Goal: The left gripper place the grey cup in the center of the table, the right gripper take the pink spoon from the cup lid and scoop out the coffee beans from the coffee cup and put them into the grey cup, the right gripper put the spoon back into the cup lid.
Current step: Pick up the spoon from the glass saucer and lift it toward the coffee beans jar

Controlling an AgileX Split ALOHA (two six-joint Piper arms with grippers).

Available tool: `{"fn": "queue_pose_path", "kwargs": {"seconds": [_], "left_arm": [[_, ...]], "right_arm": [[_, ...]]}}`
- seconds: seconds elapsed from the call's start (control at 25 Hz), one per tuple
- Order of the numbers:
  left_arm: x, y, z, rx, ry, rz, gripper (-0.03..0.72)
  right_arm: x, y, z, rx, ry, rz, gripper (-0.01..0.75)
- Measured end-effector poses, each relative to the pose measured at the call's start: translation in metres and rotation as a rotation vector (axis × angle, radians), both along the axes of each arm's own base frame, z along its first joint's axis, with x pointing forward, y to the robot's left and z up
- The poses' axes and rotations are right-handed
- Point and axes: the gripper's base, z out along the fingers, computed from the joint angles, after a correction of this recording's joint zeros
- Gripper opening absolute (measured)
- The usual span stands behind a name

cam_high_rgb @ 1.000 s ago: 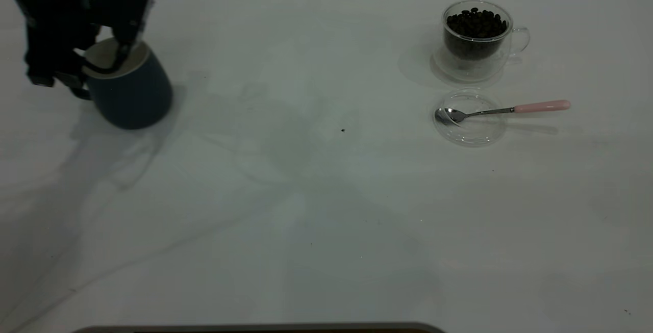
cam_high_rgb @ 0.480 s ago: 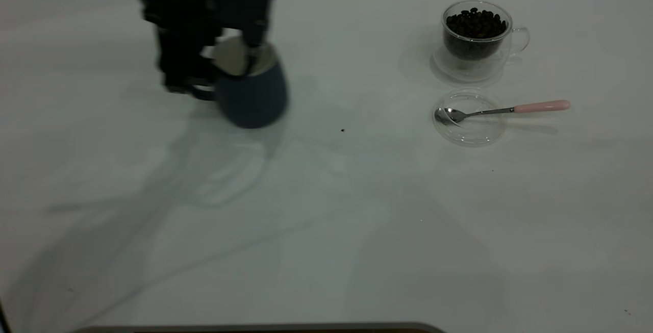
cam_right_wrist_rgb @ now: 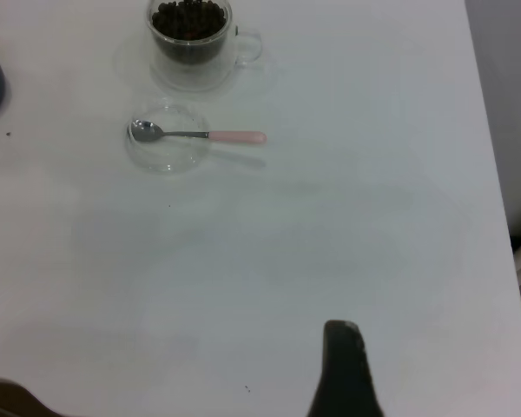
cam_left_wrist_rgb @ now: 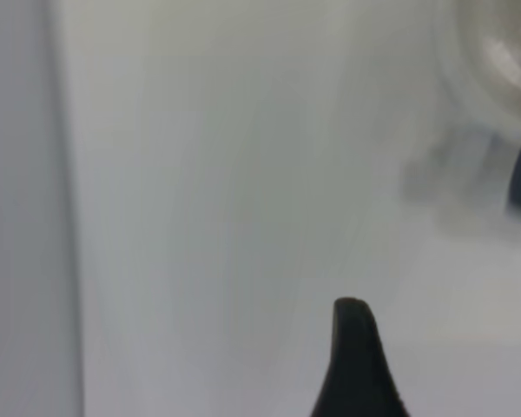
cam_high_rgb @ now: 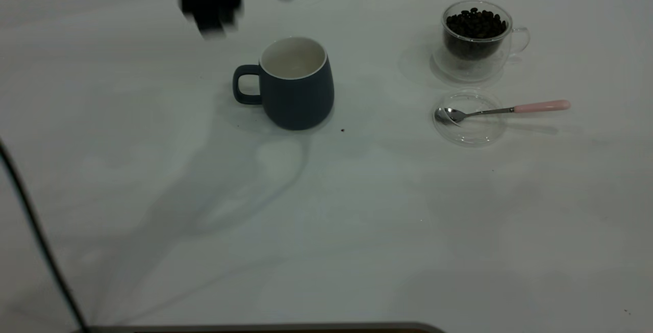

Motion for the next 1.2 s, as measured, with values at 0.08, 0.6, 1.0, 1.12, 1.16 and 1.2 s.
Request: {"fn": "queue_pose_path", "kwargs": {"seconds": [0.08,0.6,1.0,1.12,1.16,1.2], "left_arm": [[-0.01,0.012,0.042,-0.02,-0.035,0.132,0.586],[-0.143,0.105,0.23,-0.277,-0.17,0.753,0.586],[-0.266,0.14,0.279,-0.782,-0.073,0.593,0.586],[-0.301,0.151,0.263,-0.848,-0.024,0.531,0.586],[-0.312,0.156,0.257,-0.865,-0.024,0.519,0.586],[-0.322,0.161,0.248,-0.876,-0.021,0.51,0.586]], "right_arm": [[0.0,0.0,0.0,0.0,0.0,0.0,0.591],[0.0,0.0,0.0,0.0,0.0,0.0,0.591],[0.0,0.0,0.0,0.0,0.0,0.0,0.591],[0.0,0.0,0.0,0.0,0.0,0.0,0.591],[0.0,0.0,0.0,0.0,0.0,0.0,0.591],[0.0,0.0,0.0,0.0,0.0,0.0,0.591]]}}
